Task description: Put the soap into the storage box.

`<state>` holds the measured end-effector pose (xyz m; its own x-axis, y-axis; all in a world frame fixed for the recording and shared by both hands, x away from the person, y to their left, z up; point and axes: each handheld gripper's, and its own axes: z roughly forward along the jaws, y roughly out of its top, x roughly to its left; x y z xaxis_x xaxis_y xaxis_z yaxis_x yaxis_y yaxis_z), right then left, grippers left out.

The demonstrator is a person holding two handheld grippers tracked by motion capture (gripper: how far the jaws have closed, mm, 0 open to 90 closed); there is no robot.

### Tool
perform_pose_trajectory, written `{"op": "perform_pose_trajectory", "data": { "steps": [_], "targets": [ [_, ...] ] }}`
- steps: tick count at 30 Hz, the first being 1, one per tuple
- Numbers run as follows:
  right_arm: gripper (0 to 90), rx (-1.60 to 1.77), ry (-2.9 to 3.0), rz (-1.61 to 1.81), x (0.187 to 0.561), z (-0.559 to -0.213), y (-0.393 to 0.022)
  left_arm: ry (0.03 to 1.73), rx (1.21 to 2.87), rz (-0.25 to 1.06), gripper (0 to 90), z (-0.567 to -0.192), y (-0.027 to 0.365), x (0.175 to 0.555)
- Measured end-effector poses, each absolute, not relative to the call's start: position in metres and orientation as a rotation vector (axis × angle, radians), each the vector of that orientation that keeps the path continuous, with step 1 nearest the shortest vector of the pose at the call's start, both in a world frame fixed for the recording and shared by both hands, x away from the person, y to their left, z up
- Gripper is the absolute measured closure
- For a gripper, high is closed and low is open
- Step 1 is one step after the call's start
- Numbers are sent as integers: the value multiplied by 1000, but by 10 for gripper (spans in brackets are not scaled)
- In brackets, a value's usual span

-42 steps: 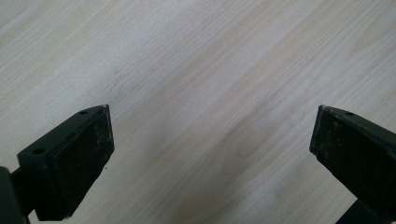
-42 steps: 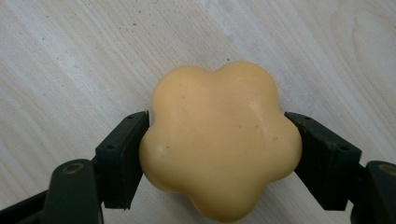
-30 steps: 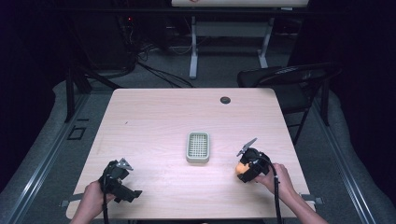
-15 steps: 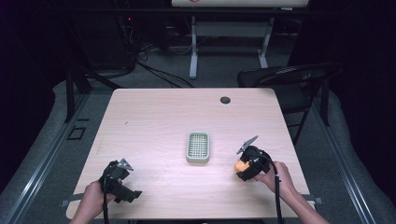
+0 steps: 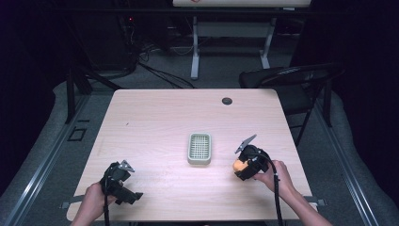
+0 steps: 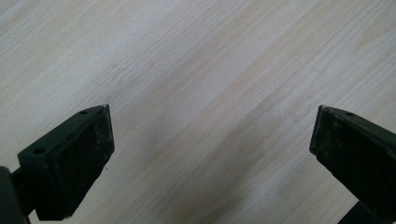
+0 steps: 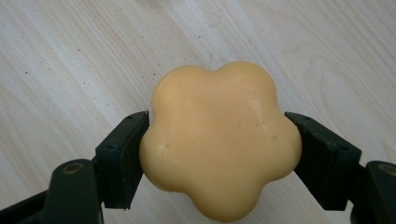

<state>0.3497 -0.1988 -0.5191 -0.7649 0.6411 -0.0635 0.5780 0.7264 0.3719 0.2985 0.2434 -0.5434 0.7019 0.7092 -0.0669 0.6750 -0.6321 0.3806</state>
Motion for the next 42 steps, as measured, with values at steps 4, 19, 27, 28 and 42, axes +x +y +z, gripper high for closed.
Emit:
{"op": "perform_pose_trajectory", "data": {
  "steps": [4, 19, 27, 28, 42],
  "targets": [
    [250, 968, 2743, 502, 351, -518, -194, 1073, 2535, 127, 2, -543, 244, 298],
    [250, 934, 2756, 502, 361, -517, -177, 1069, 2534, 129, 2, -543, 244, 297],
    [249, 921, 2760, 507, 368, -514, -171, 1071, 2533, 132, 2, -543, 244, 298],
    [250, 922, 2756, 510, 368, -514, -170, 1071, 2534, 133, 2, -543, 244, 298],
    [250, 901, 2772, 520, 376, -508, -158, 1073, 2531, 133, 2, -542, 244, 298]
  ]
}}
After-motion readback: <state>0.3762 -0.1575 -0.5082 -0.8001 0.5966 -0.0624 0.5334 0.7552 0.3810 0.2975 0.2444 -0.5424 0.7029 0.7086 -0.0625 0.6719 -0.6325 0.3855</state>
